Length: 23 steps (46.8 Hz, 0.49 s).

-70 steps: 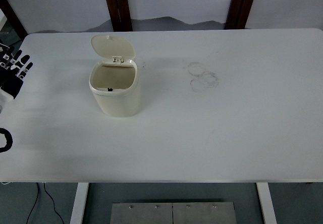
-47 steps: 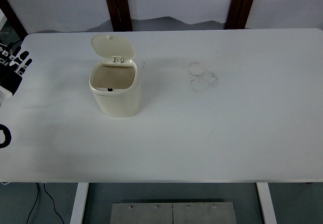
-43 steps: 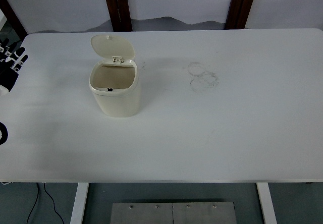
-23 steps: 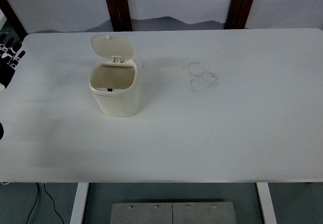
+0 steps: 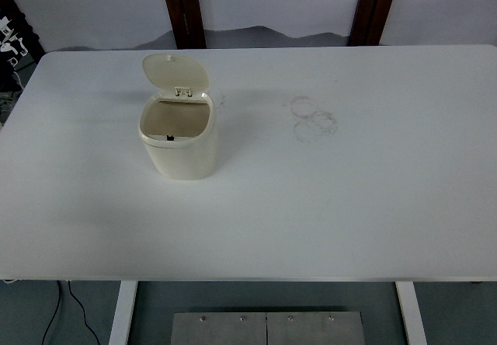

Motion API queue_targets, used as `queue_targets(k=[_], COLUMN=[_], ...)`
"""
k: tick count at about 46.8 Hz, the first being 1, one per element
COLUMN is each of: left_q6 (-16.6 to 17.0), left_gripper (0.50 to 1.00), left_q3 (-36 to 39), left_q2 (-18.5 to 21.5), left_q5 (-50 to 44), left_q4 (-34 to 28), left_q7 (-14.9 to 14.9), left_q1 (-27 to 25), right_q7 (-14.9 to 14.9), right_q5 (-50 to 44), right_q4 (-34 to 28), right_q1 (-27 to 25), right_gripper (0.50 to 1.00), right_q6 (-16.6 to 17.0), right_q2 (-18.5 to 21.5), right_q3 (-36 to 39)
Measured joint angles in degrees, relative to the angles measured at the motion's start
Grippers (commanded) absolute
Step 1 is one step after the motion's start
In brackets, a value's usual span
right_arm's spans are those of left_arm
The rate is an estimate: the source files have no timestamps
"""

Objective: Close trash bin

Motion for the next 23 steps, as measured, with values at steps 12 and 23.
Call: queue_targets(k=[12, 23], left_q6=[1.56, -1.59], left_gripper=[1.0, 1.0], left_q3=[17.88, 21.13], left_q2=[0.77, 0.31], left_q5=[1.0, 15.25], left_q4=[-5.41, -9.85], left_q7=[0.02, 0.25], left_q1=[-14.12, -24.32], right_q7=[-0.01, -0.01], right_q5=[0.02, 0.03], right_q4=[0.0, -0.02], right_q1=[0.02, 0.04], right_gripper=[0.993, 0.993], right_q6=[0.0, -0.01], right_q2=[0.0, -0.02], right_q3=[0.0, -0.01])
